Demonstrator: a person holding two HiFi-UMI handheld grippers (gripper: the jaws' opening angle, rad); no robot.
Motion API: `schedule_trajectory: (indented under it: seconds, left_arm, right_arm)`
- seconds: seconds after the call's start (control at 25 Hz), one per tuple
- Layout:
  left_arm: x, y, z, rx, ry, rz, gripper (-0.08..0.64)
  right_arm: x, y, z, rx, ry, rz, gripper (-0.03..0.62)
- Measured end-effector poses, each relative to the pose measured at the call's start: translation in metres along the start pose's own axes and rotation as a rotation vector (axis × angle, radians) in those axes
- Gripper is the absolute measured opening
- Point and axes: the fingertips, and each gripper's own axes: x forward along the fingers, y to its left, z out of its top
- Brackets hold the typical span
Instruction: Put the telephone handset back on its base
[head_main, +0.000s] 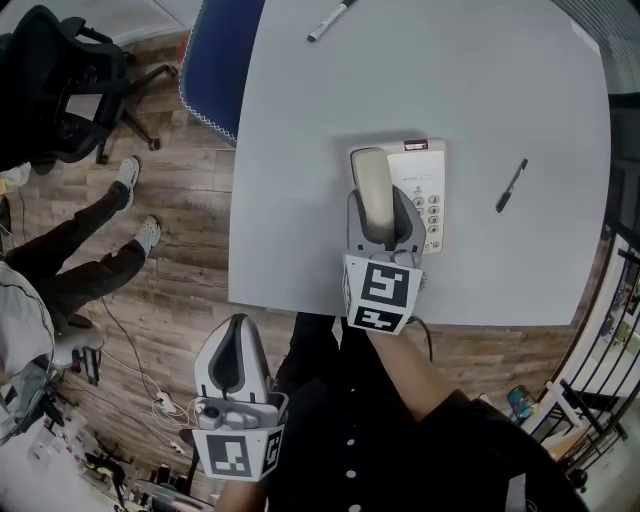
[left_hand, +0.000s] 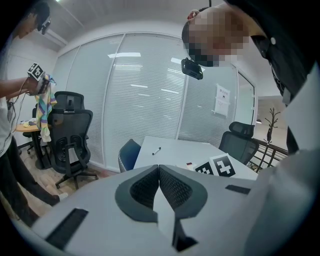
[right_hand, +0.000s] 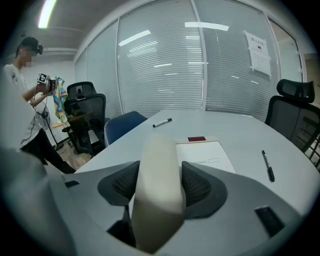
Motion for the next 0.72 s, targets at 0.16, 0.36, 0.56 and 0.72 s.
schedule_trajectory:
  seconds: [0.16, 0.36, 0.56, 0.72]
  left_arm:
    - [0.000, 0.000, 0.000, -0.001, 0.001, 0.001, 0.017]
    - [-0.002, -0.001, 0.000, 0.003, -0.002, 0.000, 0.017]
    - [-0.003, -0.003, 0.004, 0.008, -0.018, -0.005, 0.017]
    - [-0.006, -0.008, 0.014, 0.015, -0.044, -0.016, 0.017]
  right_arm:
    - [0.001, 0.004, 0.000, -0.003, 0.002, 0.035, 0.276]
    - [-0.001, 0.005, -0.001, -0.016, -0.009, 0.044, 0.281]
    - [-0.008, 0.004, 0.005, -0.033, -0.048, 0.066, 0.279]
    - [-0.018, 0.005, 0.013, -0.063, -0.081, 0.101, 0.279]
